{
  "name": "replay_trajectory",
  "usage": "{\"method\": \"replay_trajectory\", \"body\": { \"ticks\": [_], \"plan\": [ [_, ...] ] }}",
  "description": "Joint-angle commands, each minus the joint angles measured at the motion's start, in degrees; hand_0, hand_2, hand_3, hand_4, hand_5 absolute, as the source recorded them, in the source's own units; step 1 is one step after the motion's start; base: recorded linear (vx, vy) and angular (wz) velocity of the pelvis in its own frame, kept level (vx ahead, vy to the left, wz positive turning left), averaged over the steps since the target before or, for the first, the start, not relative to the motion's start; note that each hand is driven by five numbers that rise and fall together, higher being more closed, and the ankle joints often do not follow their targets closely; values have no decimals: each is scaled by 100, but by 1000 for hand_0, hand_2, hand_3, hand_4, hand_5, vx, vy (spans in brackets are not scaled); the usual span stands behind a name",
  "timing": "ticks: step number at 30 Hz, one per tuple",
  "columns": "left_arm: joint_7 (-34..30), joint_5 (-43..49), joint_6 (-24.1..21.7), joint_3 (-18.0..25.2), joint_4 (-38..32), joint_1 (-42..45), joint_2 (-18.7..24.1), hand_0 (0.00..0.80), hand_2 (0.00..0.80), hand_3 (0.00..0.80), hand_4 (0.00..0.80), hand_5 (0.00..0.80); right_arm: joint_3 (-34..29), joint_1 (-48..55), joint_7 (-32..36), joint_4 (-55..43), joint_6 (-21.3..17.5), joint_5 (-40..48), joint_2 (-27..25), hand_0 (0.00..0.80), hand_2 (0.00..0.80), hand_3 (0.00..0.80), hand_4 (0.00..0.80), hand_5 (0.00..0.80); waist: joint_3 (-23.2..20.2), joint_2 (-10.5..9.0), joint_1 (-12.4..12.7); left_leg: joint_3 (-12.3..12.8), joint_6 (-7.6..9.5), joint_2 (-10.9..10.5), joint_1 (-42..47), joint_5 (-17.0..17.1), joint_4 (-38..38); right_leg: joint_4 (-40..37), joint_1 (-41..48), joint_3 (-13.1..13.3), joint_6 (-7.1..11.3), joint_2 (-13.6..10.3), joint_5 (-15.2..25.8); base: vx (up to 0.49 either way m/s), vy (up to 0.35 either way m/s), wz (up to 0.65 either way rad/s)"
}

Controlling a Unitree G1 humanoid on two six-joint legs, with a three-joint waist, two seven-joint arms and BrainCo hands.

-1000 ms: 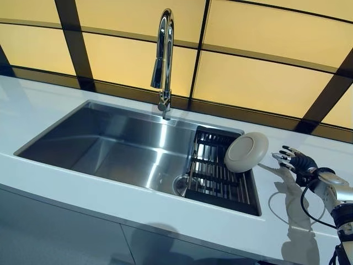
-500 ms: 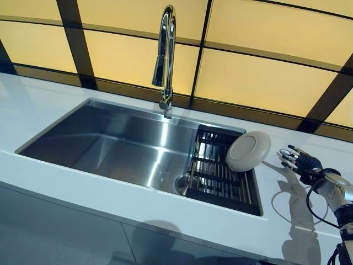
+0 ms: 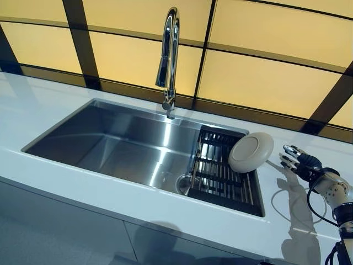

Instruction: Take plates into dishwasher

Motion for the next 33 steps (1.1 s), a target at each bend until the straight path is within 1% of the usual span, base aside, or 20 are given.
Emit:
{"method": "replay_trajectory", "body": {
  "ticks": [1,2,3,6,7,10,12,16,18,22,26,30,33],
  "plan": [
    [33,133,-164,-306,50,-186,-16,0,0,0,0,0,243,-724,411,-13,70,217,-308,0,0,0,0,0,-103,113,257,-34,-479,519,-74,-412,376,340,223,-337,78,123,-404,0,0,0],
    [26,152,-180,-272,80,-191,-14,0,0,0,0,0,292,-714,617,-56,133,191,-350,0,0,0,0,0,-114,86,256,-21,-478,525,-84,-403,370,341,211,-344,76,126,-400,0,0,0],
    [25,153,-181,-271,81,-190,-14,0,0,0,0,0,294,-712,638,-56,143,182,-351,0,0,0,0,0,-115,86,256,-20,-478,525,-85,-403,370,341,210,-344,76,126,-400,0,0,0],
    [20,173,-200,-223,75,-171,9,0,0,0,0,0,364,-617,1100,-201,215,136,-375,0,0,0,0,0,-119,54,252,6,-478,532,-81,-404,369,332,211,-359,73,136,-388,0,0,0],
    [17,178,-200,-215,73,-167,11,0,0,0,0,0,366,-607,1135,-216,217,122,-375,0,0,0,0,0,-122,52,251,8,-478,531,-79,-405,367,328,214,-358,73,137,-387,0,0,0],
    [11,167,-208,-176,46,-149,30,0,0,0,0,0,476,-545,1611,-300,293,-94,-391,0,0,0,0,0,-132,35,253,29,-483,530,-66,-397,348,310,224,-371,77,143,-384,0,0,0],
    [1,177,-219,-144,44,-145,38,0,0,0,0,0,519,-484,1769,-291,293,-192,-406,0,0,0,0,0,-141,27,258,44,-488,538,-56,-387,333,298,238,-382,79,149,-376,0,0,0],
    [19,206,-217,-108,52,-114,43,0,0,0,0,0,450,-366,1789,-262,316,-145,-454,0,0,0,0,0,-141,12,262,55,-492,551,-46,-384,315,291,245,-406,82,151,-377,0,0,0],
    [22,214,-208,-97,63,-116,47,0,0,0,0,0,415,-338,1761,-258,428,-120,-455,0,0,0,0,0,-143,7,259,62,-495,556,-57,-384,323,291,240,-405,83,152,-378,0,0,0],
    [5,247,-218,-64,98,-120,46,0,0,0,0,0,431,-274,2039,-249,607,-226,-436,0,0,0,0,0,-153,10,244,80,-501,563,-75,-386,331,287,228,-394,78,153,-388,0,0,0],
    [-9,272,-217,-76,102,-134,43,0,0,0,0,0,524,-273,2129,-279,613,-293,-350,0,0,0,0,0,-153,20,233,94,-500,563,-74,-391,348,295,221,-387,69,152,-393,0,0,0],
    [-28,268,-225,-107,83,-164,26,0,0,0,0,0,628,-381,1952,-241,745,-352,-272,0,0,0,0,0,-163,36,230,92,-504,559,-61,-397,356,288,239,-370,69,157,-402,0,0,0],
    [-28,285,-203,-150,26,-163,16,0,0,0,0,0,638,-433,1572,-151,975,-315,-233,0,0,0,0,0,-164,46,245,76,-505,560,-57,-397,360,281,256,-361,69,161,-405,0,0,0]
  ]
}}
